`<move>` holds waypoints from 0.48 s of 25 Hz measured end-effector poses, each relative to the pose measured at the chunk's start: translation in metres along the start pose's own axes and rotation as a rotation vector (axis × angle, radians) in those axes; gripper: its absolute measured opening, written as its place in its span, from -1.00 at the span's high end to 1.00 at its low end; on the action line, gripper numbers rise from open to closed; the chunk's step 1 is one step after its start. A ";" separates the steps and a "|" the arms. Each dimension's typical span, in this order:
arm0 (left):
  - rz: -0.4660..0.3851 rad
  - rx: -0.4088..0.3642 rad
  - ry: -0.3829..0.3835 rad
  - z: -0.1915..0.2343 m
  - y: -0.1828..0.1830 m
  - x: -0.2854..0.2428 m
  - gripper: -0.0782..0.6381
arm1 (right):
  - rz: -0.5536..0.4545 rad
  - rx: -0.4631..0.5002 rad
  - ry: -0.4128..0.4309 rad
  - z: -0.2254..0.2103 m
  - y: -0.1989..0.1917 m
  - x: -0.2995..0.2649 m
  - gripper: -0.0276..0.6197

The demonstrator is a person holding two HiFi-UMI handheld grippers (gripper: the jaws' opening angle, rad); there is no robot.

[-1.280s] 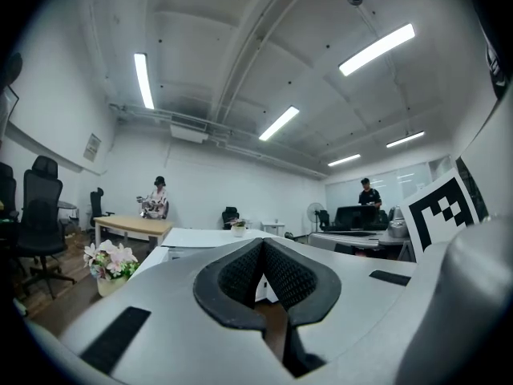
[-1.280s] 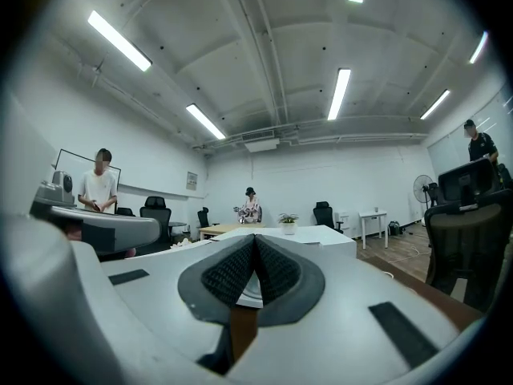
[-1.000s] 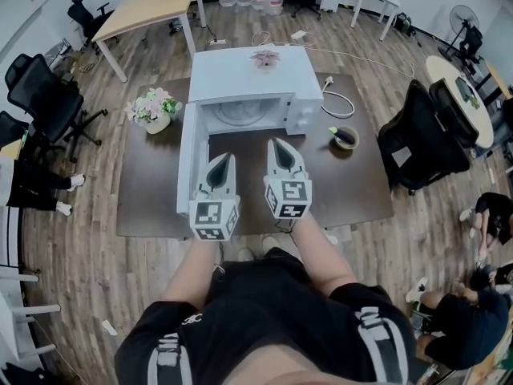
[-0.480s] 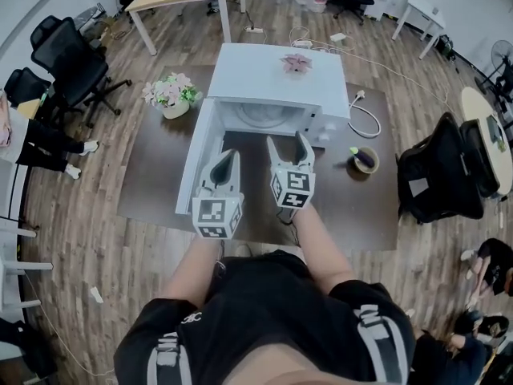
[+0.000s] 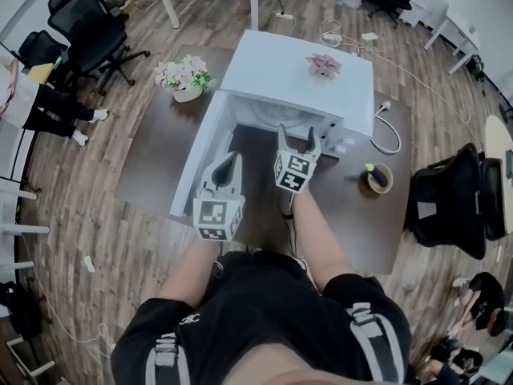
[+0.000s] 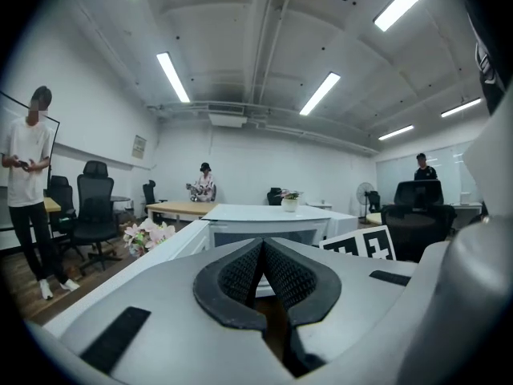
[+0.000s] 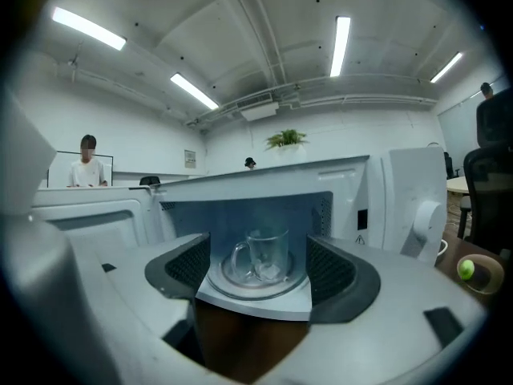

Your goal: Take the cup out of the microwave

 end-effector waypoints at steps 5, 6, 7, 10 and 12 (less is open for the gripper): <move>0.043 -0.004 0.029 0.004 -0.013 -0.016 0.78 | 0.061 0.001 -0.039 -0.014 -0.022 -0.038 -0.18; 0.049 -0.004 0.033 0.005 -0.015 -0.019 0.78 | 0.069 0.004 -0.049 -0.017 -0.025 -0.045 -0.18; 0.056 -0.004 0.036 0.006 -0.018 -0.022 0.78 | 0.079 0.005 -0.059 -0.019 -0.029 -0.051 -0.18; 0.078 -0.004 0.041 0.007 -0.024 -0.029 0.78 | 0.115 0.003 -0.068 -0.025 -0.038 -0.068 -0.18; 0.090 -0.003 0.042 0.007 -0.028 -0.034 0.78 | 0.131 0.012 -0.067 -0.028 -0.042 -0.077 -0.18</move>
Point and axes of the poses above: the fingertips, and each gripper's own axes: x backward along the fingers, z to its left, y out of its top, the point moved 9 cm from there along x, backward along the fingers, and after that the axes turned 14 degrees about y, right-handed, at the moved point
